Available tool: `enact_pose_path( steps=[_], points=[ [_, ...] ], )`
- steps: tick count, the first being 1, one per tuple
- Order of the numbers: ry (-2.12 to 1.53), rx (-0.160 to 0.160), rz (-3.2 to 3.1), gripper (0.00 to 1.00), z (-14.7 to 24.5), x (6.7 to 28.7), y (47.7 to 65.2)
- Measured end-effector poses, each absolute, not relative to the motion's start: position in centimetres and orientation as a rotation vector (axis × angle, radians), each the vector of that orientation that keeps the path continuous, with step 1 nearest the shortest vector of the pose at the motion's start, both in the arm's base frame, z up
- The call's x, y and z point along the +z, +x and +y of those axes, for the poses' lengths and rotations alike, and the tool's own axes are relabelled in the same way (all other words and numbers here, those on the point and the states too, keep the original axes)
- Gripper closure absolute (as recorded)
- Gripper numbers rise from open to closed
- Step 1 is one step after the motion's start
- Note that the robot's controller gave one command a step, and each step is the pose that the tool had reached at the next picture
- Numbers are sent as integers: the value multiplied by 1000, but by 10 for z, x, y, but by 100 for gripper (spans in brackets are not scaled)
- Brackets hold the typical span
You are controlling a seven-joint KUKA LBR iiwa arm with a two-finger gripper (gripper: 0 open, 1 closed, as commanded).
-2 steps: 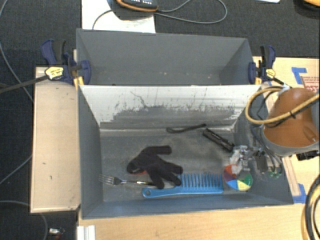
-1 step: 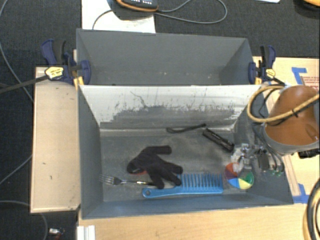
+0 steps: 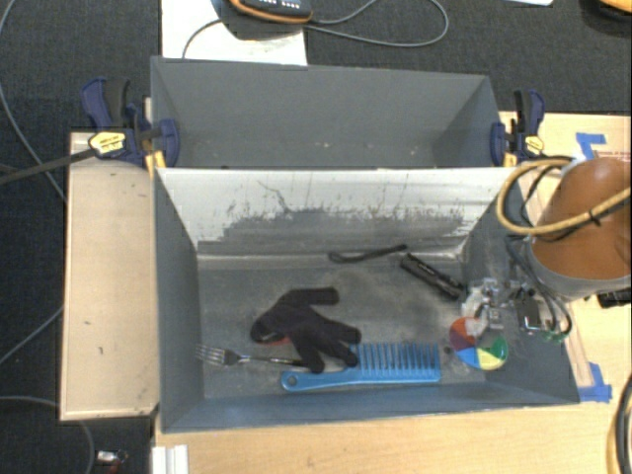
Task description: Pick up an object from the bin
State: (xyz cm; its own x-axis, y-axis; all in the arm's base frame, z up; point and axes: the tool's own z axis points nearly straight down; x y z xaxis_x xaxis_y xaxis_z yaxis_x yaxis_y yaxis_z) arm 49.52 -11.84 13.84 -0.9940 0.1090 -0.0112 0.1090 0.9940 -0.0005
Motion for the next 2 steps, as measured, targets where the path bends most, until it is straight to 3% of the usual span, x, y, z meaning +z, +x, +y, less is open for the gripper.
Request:
enact_pose_path(
  steps=[2],
  points=[
    [167, -1, 3126, 100, -119, 196, 496]
  ],
)
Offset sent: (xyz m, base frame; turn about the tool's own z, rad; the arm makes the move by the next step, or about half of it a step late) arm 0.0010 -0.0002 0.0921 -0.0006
